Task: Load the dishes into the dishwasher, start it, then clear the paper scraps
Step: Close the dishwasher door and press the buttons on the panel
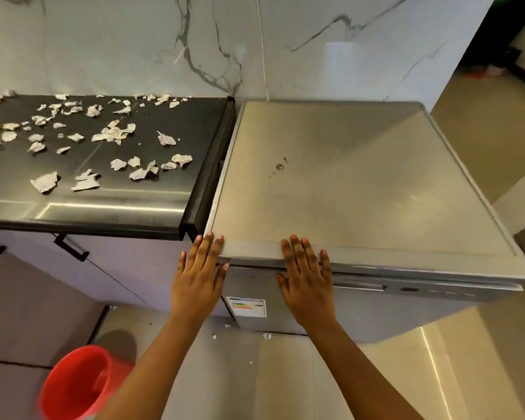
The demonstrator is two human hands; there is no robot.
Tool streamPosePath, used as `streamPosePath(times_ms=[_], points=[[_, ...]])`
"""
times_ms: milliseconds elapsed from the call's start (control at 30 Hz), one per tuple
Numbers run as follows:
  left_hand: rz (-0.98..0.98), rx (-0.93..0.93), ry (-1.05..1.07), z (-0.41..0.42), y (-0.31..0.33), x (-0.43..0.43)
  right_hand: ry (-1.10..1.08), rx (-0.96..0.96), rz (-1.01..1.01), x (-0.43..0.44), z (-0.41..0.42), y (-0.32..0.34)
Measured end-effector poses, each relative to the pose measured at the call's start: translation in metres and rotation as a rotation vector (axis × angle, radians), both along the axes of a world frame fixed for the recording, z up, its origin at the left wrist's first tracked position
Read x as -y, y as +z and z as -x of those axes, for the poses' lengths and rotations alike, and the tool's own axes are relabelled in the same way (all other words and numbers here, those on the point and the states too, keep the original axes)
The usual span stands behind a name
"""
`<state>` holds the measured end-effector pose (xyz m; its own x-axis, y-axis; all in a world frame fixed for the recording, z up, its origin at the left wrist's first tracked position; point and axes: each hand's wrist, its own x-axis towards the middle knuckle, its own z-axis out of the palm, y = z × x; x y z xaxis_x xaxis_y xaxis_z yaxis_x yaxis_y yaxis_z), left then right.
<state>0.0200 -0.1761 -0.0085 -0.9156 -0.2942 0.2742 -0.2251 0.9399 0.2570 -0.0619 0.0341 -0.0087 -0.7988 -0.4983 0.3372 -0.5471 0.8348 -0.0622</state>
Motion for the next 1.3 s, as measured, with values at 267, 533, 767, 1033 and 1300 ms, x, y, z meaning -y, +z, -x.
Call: streamPosePath(times_ms=[267,533,767,1033,1300], points=[[0.082,-0.558,-0.220,0.020,-0.069,0.021,-0.004,-0.452,0.328,0.020,0.015,-0.052],[0.217,-0.840,-0.180,0.035,-0.086,0.028,0.042,-0.753,0.536,0.024,0.030,-0.066],[0.281,-0.853,-0.141,0.035,-0.086,0.033,0.065,-0.775,0.572,0.022,0.032,-0.064],[0.400,-0.658,-0.128,0.030,-0.117,0.046,0.021,-0.824,0.457,0.020,0.032,-0.079],[0.552,-0.731,0.018,0.030,-0.109,0.077,0.236,-0.961,0.281,0.080,0.002,-0.158]])
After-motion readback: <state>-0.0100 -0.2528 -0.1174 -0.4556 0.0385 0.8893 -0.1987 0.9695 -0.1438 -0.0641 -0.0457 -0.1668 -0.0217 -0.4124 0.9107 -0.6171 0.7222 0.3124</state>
